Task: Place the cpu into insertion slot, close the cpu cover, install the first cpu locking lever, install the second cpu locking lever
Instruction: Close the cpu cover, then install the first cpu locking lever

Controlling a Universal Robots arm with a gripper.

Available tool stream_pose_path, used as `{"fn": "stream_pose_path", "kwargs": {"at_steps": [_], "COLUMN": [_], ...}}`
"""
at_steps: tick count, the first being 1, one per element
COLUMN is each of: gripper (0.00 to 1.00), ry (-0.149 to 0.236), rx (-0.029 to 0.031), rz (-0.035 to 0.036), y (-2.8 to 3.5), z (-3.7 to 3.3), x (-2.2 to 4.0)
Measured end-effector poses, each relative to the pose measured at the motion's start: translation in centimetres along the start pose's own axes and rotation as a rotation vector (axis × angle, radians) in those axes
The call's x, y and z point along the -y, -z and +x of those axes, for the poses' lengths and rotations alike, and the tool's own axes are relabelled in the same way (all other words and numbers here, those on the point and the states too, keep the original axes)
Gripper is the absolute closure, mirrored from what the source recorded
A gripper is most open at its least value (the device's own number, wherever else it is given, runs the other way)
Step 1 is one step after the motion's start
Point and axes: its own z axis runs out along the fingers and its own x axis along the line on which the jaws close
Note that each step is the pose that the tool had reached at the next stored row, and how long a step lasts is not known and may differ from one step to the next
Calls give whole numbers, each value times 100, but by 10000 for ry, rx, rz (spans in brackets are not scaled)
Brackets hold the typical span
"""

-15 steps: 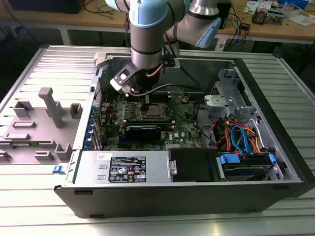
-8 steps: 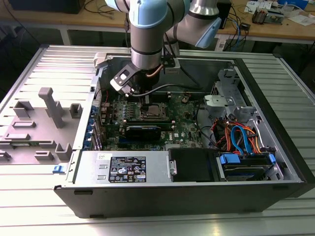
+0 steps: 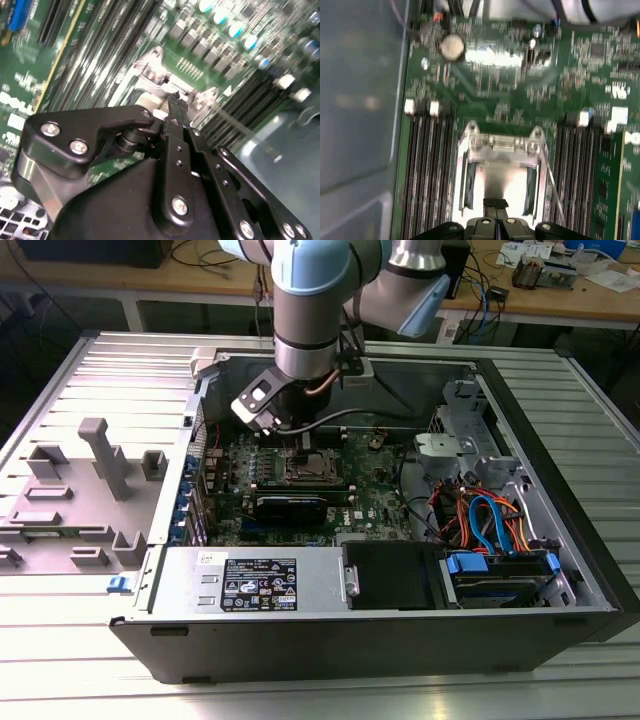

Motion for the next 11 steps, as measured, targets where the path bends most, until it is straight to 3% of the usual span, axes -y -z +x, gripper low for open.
{"fn": "stream_pose_path", "kwargs": {"at_steps": [2, 11], "gripper": [89, 89], "ry": [1, 1], "rx": [0, 0], "rz": [0, -1], "y": [0, 0], "z": [-9, -10], "x": [-91, -108]}}
